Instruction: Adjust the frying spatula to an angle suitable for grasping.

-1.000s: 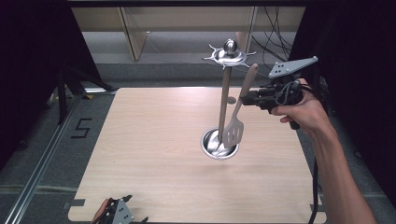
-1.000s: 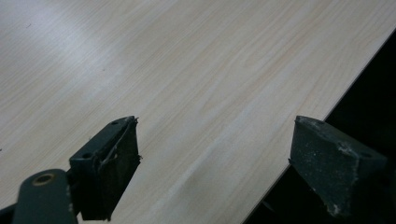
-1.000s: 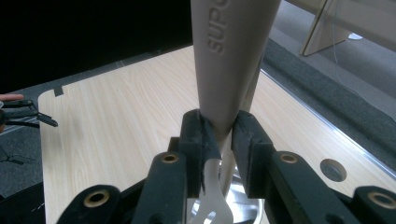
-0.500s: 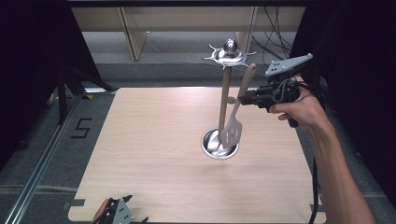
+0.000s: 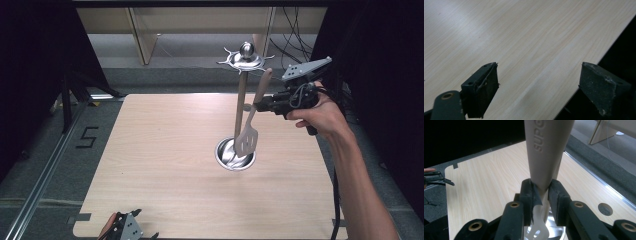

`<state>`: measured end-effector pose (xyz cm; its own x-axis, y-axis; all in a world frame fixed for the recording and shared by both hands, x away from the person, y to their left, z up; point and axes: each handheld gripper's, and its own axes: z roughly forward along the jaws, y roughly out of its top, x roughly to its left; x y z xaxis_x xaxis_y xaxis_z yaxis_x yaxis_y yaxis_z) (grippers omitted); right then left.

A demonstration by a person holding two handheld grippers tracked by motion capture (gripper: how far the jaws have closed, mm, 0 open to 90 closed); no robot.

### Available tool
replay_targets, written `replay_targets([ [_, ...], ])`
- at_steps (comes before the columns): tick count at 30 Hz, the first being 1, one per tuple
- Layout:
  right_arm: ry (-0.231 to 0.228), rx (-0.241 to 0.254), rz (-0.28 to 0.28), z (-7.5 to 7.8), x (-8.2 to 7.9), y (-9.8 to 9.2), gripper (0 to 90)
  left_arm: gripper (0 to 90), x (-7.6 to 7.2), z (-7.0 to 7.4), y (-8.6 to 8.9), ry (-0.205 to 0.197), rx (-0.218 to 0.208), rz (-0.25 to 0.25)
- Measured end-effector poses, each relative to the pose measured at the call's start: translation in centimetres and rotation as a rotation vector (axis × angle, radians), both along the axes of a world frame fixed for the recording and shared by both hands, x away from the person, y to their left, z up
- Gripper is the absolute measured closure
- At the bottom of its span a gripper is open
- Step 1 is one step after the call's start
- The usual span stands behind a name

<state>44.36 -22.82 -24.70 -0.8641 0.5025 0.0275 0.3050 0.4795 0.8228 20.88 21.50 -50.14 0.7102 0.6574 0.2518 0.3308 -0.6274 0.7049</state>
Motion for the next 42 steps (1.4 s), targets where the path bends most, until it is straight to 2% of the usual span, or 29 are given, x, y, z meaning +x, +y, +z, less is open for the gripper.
replay_targets([
  [6,0.008,-0.011,-0.013,0.1,-0.2,-0.1,74.1,15.0,0.0,0.0,0.0,0.000,-0.002,-0.001],
  [7,-0.009,0.006,-0.022,0.1,-0.2,-0.2,72.9,15.0,0.0,0.0,0.0,-0.001,-0.002,0.000],
  [9,0.001,0.027,-0.032,0.0,-0.4,-0.2,71.3,15.0,0.0,0.0,0.0,0.002,0.005,-0.004],
  [10,-0.020,0.037,-0.031,0.0,-0.4,-0.4,69.2,15.0,0.0,0.0,0.0,0.001,0.004,-0.004],
  [12,-0.025,0.042,-0.039,-0.1,-0.6,-0.8,66.9,15.0,0.0,0.0,0.0,-0.009,0.008,-0.003],
  [13,-0.013,0.047,-0.045,-0.1,-0.8,-0.9,66.1,15.0,0.0,0.0,0.0,-0.010,0.010,-0.004],
  [18,-0.049,0.031,-0.078,-0.1,-1.7,-1.6,61.1,15.0,0.0,0.0,-0.1,-0.003,0.000,-0.002],
  [21,-0.060,0.050,-0.082,-0.1,-2.4,-2.1,58.2,15.0,0.0,0.0,-0.1,-0.002,0.000,-0.001],
  [22,-0.078,0.067,-0.097,-0.3,-2.7,-2.2,56.4,14.9,0.0,0.0,-0.1,-0.001,0.000,-0.001],
  [25,-0.090,0.058,-0.085,-0.4,-3.1,-2.7,55.2,15.0,0.0,0.0,0.0,0.002,0.007,-0.002],
  [26,-0.091,0.059,-0.099,-0.7,-3.7,-3.1,54.0,15.0,0.0,-0.1,-0.1,0.000,0.008,-0.002],
  [28,-0.095,0.051,-0.095,-0.8,-3.8,-3.2,53.2,15.0,0.0,-0.1,-0.1,0.000,0.006,-0.001],
  [29,-0.094,0.051,-0.125,-1.2,-4.2,-3.6,50.7,15.0,0.0,0.0,-0.1,0.001,0.008,0.000],
  [32,-0.115,0.051,-0.149,-1.9,-4.5,-3.8,48.8,15.0,0.0,0.0,-0.1,0.000,-0.002,0.004],
  [33,-0.106,0.044,-0.151,-2.2,-4.7,-3.9,48.2,15.0,0.1,0.0,0.0,-0.008,0.004,0.005],
  [34,-0.126,0.030,-0.156,-2.4,-4.7,-4.0,48.0,15.0,0.0,-0.1,-0.1,-0.005,-0.011,0.012],
  [35,-0.124,0.023,-0.157,-2.6,-4.8,-4.0,47.6,15.0,0.0,0.0,0.0,0.002,0.005,0.003],
  [38,-0.133,0.017,-0.171,-3.2,-5.0,-4.1,47.0,15.0,0.1,0.0,0.0,-0.006,0.012,0.002],
  [39,-0.114,0.020,-0.173,-3.3,-5.1,-4.1,46.9,15.0,0.1,0.0,0.0,0.000,0.008,0.002],
  [40,-0.142,0.021,-0.173,-3.5,-5.2,-4.1,46.9,15.0,0.1,0.0,0.0,-0.009,0.008,0.006],
  [41,-0.127,0.025,-0.176,-3.6,-5.3,-4.1,46.8,15.0,0.1,0.0,0.0,-0.011,0.010,0.007],
  [42,-0.141,0.022,-0.181,-3.7,-5.5,-4.2,46.5,15.0,0.1,0.0,0.0,-0.011,0.012,0.006],
])
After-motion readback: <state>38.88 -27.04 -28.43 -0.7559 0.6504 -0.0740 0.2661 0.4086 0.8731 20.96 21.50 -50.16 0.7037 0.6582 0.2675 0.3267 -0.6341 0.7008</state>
